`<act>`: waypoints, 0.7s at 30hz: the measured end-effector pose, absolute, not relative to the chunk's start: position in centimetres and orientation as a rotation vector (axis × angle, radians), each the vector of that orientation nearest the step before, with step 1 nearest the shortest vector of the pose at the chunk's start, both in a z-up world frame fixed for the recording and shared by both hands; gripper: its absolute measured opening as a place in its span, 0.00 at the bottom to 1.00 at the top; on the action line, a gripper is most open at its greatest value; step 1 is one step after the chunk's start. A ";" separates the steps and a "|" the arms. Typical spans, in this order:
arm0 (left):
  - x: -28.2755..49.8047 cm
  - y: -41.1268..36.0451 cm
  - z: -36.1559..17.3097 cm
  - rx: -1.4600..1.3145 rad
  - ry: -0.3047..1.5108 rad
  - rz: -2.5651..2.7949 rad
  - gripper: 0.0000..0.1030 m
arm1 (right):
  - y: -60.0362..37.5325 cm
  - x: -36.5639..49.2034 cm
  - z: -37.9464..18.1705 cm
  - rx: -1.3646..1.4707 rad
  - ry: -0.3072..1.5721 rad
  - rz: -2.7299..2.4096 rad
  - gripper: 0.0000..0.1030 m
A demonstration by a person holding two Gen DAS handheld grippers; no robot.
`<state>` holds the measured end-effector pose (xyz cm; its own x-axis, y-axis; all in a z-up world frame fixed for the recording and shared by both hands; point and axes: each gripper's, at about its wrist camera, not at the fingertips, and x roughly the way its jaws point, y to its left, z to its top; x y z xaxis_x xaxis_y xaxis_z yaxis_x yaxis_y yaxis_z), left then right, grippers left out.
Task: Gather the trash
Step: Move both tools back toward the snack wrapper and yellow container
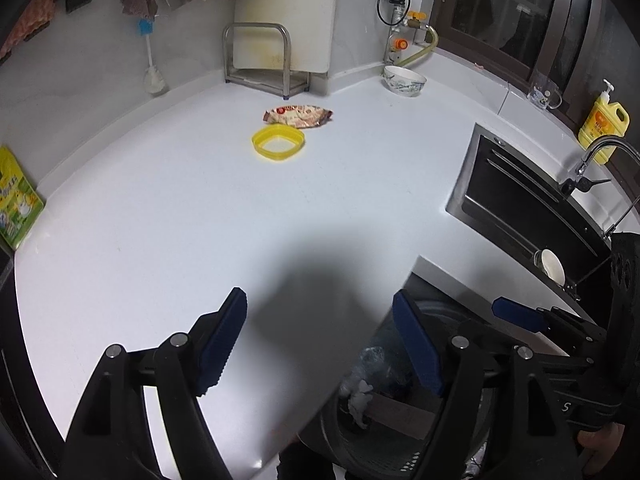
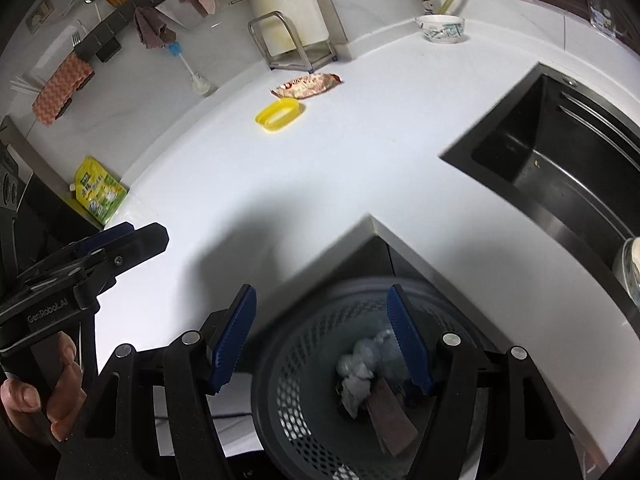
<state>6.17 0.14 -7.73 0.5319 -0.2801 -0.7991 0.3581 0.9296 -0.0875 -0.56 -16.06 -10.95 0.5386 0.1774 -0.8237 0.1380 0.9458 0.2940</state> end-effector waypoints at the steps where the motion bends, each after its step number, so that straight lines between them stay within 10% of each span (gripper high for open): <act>1: 6.8 0.4 -7.6 0.092 0.931 -0.386 0.74 | -15.9 -0.1 -10.8 0.344 1.003 0.022 0.63; 21: 21.0 2.4 -8.9 0.131 0.875 -0.376 0.80 | -15.6 11.9 -11.9 0.337 0.966 -0.062 0.64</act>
